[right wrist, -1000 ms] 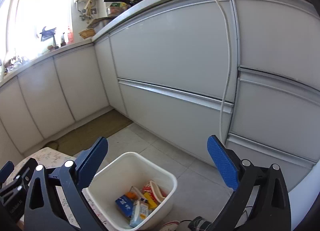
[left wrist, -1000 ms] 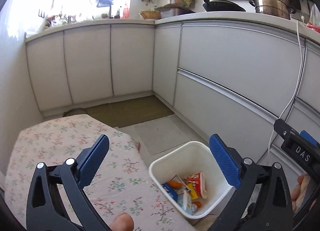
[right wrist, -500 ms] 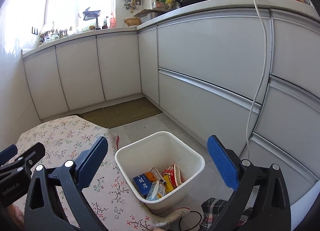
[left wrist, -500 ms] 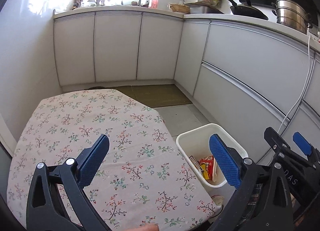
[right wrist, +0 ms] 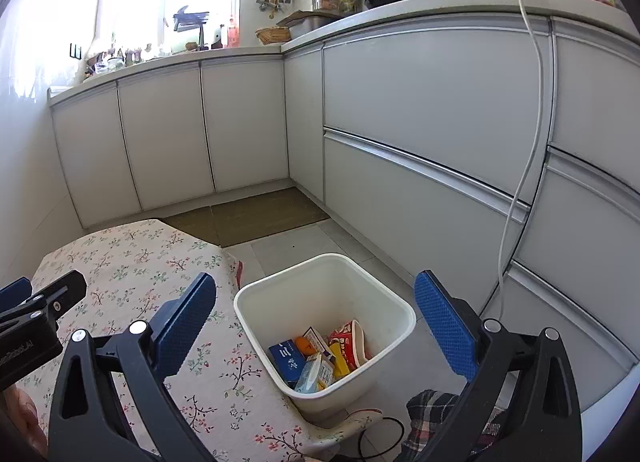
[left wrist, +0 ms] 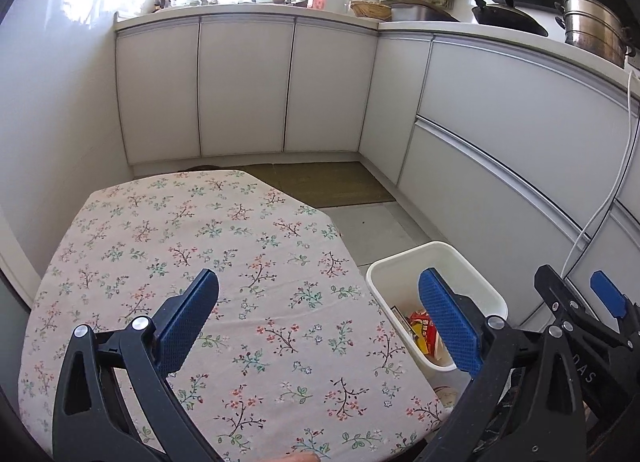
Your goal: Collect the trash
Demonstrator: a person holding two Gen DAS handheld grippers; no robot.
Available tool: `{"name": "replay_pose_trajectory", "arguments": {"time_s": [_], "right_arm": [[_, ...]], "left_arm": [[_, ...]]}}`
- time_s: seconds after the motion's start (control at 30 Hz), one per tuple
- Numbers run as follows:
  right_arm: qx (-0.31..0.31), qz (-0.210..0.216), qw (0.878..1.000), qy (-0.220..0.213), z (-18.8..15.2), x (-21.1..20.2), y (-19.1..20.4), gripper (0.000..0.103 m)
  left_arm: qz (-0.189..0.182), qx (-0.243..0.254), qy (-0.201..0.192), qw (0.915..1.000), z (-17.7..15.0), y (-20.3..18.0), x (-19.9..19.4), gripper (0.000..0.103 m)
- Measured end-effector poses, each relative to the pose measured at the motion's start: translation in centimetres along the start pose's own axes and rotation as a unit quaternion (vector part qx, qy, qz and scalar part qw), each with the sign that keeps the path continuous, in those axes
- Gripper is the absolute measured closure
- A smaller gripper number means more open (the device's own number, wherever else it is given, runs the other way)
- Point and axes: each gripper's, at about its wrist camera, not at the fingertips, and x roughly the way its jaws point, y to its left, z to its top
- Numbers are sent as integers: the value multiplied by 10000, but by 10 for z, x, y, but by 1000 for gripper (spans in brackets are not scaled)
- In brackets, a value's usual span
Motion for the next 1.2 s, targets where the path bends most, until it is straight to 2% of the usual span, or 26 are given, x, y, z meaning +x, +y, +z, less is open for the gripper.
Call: {"name": "replay_pose_trajectory", "arguments": {"time_s": [0.57,0.9,1.0,1.03,1.1,1.2], "right_arm": [[-89,133,9996,222,-6,9,4,6],[-48,117,9996,246,-7,10,4,6],[-35,109,9997,215,-6,10,4,6],[-26,111,9997,208,-6,9,3,6],[-15,97,9998,193,-6,9,3,6],[-4,81,9999,137,-5,7,3,6]], "left_arm": [[188,7,160,9997,-1,2,9,7],[11,174,56,9998,-3,-4,7,19],[-16,257,97,9996,-4,-7,9,17],[-3,248,121,9996,-4,-8,9,12],[50,244,103,9996,-3,-8,8,9],[51,252,52,9997,-3,-8,6,7]]}}
